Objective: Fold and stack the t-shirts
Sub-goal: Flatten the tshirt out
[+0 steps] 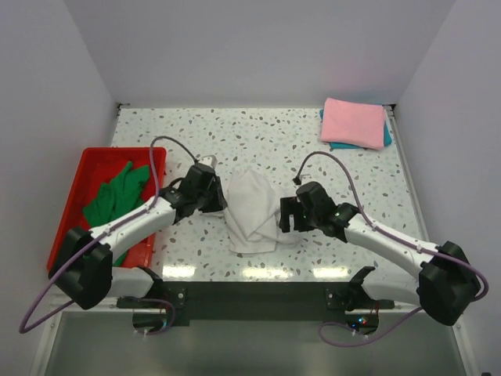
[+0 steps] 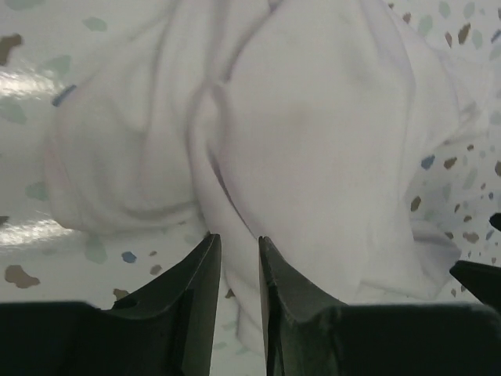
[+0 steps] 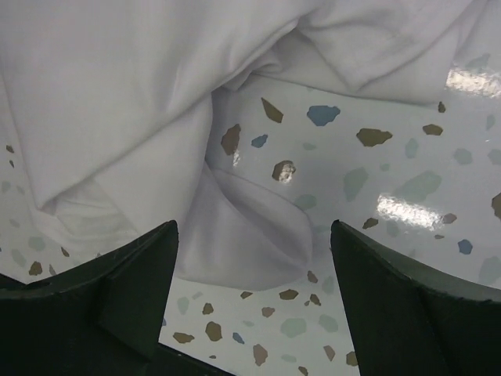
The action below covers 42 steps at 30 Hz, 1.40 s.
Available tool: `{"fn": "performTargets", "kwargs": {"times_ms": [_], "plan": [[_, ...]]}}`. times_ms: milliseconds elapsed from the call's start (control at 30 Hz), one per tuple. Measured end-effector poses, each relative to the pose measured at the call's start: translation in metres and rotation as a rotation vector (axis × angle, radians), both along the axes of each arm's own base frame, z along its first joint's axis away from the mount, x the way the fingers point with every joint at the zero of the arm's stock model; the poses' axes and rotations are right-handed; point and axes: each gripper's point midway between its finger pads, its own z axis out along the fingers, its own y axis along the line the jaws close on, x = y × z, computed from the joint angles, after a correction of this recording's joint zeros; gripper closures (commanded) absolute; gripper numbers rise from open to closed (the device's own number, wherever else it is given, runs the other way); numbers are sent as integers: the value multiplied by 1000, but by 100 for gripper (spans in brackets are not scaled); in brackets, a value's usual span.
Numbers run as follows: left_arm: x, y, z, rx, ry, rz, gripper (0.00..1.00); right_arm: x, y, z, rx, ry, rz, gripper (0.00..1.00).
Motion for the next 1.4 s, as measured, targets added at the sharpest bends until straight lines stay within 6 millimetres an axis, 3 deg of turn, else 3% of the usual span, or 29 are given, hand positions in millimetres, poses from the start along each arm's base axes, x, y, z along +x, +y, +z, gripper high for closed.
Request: {"fn": "performTargets", "kwargs": {"times_ms": [133,167,367,567,933,1033,1200,1400], "plan": [[-38,-27,-6,-61,7,-120,61,-16,10,-4,-8,-25,52,24],[-48,-28,-10,-71,23,-133,55,-18,12,-5,-10,-27,61,24],[-90,-26,-26,-83,70,-186,40,-29,20,-8,-34,-50,120,23],[-114,-29,-41,-96,100,-248,43,-31,19,-11,-65,-70,161,23],[-116,-41,-64,-63,131,-279,45,-39,19,-20,-81,-78,211,23],[-114,-43,-67,-62,128,-277,49,-42,16,-15,-64,-97,213,23],[-111,-47,-69,-66,123,-270,62,-42,15,-8,-41,-122,210,24],[-109,-44,-73,-46,128,-252,84,-47,12,-26,-63,-84,214,26]]}}
